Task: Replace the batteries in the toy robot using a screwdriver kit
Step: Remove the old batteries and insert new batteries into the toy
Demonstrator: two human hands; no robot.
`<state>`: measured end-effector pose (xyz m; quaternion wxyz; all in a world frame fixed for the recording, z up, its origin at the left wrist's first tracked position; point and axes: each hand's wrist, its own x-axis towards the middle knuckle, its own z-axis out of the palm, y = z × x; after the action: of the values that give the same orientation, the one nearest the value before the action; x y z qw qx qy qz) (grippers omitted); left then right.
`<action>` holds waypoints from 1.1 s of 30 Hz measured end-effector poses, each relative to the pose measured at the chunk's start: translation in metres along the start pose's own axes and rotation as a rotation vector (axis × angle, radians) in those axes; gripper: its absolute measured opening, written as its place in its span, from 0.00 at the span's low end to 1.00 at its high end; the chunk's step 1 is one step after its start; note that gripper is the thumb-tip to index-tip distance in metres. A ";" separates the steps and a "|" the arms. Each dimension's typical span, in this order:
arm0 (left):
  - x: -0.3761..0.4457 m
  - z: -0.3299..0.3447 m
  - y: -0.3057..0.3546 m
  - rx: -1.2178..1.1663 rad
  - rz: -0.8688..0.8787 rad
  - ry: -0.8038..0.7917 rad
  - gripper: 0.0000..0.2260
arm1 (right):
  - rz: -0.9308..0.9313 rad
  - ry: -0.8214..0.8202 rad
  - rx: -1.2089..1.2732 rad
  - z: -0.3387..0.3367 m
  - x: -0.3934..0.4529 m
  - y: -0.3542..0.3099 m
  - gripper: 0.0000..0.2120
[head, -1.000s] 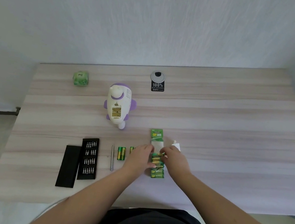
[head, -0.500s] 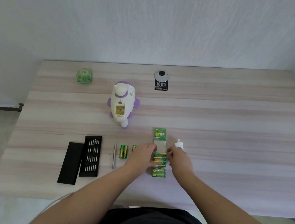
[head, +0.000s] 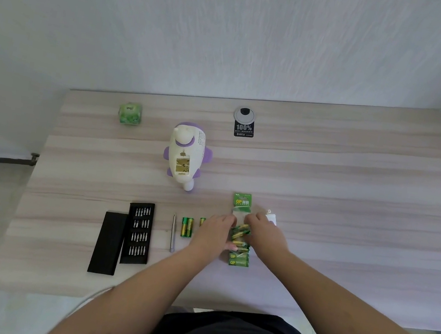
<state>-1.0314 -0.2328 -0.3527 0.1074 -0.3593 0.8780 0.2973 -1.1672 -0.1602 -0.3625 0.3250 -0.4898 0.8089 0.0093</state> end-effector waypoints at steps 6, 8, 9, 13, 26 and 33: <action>0.000 0.000 0.001 0.027 -0.028 -0.021 0.23 | -0.080 -0.015 -0.218 -0.009 -0.002 -0.008 0.10; 0.000 0.000 0.001 0.028 -0.037 -0.016 0.23 | -0.112 0.000 -0.278 -0.013 -0.006 -0.011 0.11; -0.001 0.000 0.001 0.023 -0.041 -0.013 0.23 | -0.117 0.009 -0.300 -0.013 -0.008 -0.012 0.12; -0.001 0.001 0.000 0.008 -0.054 -0.003 0.24 | -0.111 -0.004 -0.306 -0.014 -0.012 -0.011 0.12; -0.013 0.004 -0.009 -0.046 -0.015 0.118 0.26 | 0.252 -0.029 0.551 -0.036 -0.056 0.014 0.16; -0.030 -0.029 0.002 -0.187 0.311 0.458 0.19 | 0.247 -0.042 1.056 -0.065 -0.078 -0.018 0.17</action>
<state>-1.0107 -0.2316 -0.3167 -0.1743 -0.2864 0.8928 0.3010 -1.1620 -0.1302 -0.2644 0.5393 -0.1609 0.7485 -0.3507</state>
